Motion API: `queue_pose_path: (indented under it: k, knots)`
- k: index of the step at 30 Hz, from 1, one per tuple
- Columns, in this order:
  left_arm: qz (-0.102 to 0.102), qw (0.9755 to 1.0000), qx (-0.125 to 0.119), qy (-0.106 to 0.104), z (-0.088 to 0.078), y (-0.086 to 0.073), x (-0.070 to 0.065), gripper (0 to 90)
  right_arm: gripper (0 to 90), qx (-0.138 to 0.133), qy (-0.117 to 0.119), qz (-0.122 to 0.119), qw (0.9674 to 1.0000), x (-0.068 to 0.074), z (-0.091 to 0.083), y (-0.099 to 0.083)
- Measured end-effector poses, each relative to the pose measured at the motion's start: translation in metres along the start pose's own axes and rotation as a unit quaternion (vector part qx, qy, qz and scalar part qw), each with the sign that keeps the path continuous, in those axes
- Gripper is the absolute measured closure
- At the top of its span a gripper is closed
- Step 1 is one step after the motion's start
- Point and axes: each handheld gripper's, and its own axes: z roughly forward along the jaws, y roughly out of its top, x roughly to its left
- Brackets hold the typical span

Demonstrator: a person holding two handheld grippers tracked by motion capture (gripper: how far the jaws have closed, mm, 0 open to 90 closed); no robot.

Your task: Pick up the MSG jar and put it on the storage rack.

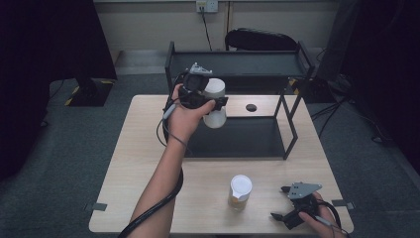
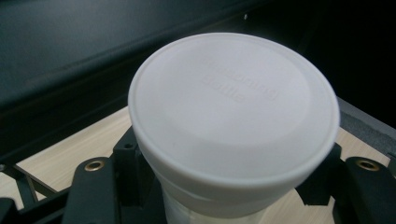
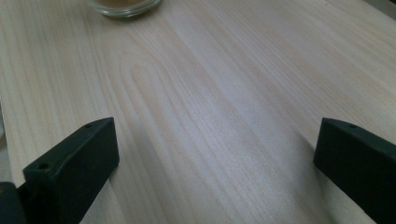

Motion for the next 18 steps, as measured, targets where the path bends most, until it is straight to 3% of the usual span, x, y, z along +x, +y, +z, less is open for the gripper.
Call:
queue_pose_path:
  k: [18]
  knots:
    - [0.006,0.9999,-0.008,0.001,-0.025,0.040,-0.004,35.1,0.0,0.000,0.000,0.000,1.0000,0.000,0.000,0.000]
